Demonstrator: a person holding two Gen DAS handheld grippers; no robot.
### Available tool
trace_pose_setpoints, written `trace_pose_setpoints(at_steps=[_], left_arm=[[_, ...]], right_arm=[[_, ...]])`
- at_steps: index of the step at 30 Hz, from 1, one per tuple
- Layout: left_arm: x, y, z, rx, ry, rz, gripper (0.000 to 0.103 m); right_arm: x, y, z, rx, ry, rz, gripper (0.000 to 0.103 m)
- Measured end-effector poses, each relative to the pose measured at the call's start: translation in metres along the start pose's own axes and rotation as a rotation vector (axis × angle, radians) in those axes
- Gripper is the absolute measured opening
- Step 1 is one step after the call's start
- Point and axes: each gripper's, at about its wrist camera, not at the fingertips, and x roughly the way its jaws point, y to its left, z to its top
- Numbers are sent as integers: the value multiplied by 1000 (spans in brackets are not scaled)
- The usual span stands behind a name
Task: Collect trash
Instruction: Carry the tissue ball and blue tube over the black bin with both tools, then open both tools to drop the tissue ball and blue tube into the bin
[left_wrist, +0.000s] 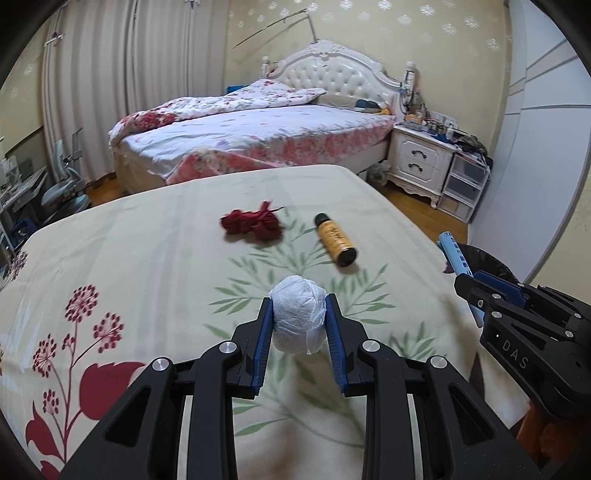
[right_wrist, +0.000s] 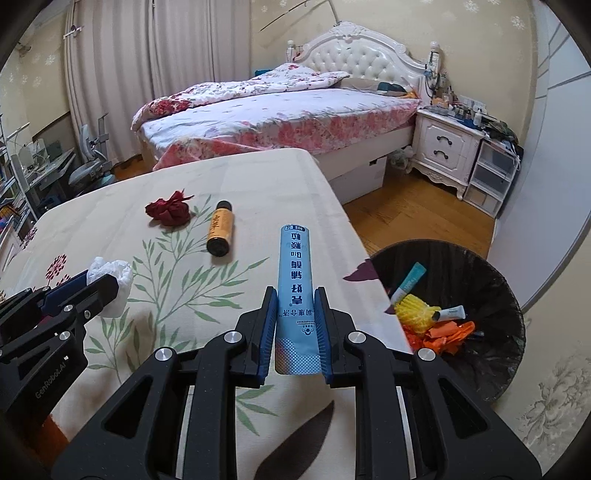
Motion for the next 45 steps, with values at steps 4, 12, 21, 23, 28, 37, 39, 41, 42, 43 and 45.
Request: trace_pose_setpoints(at_steps=[4,12,21,23,28,37,39,41,42,43,45], left_arm=[[5,-20,7,30,-7,-30,29],[15,-60,23,93,-23,-93,29],[33,-104,41,151,-42,-156,29],[40,-113,46,161,-40,-168,29],[57,-130,56,179,-37,-189,29],[87,-160,64,227,-19,-205,29],[93,-165,65,230,-11,-207,29],[97,-170,65,236,-8,-205,29],[100,-172,66,241,-6,-203,29],[102,-173,65,244,-4,-201,29],[106,-177,65,248,6,-194,29]], right_arm=[[-3,-23,1,38,-11,-38,20],[-5,-66,2,106,-26,-112,20],[-3,-104,8,167,-40,-183,20],[-1,-111,10,179,-42,-196,20],[8,-130,14,215,-42,-223,20],[22,-156,14,270,-37,-260,21],[27,-161,13,282,-30,-266,21],[32,-166,13,290,-22,-269,21],[34,-168,13,293,-18,-270,21],[37,-170,13,295,-14,-273,21],[40,-172,12,302,-8,-276,21]])
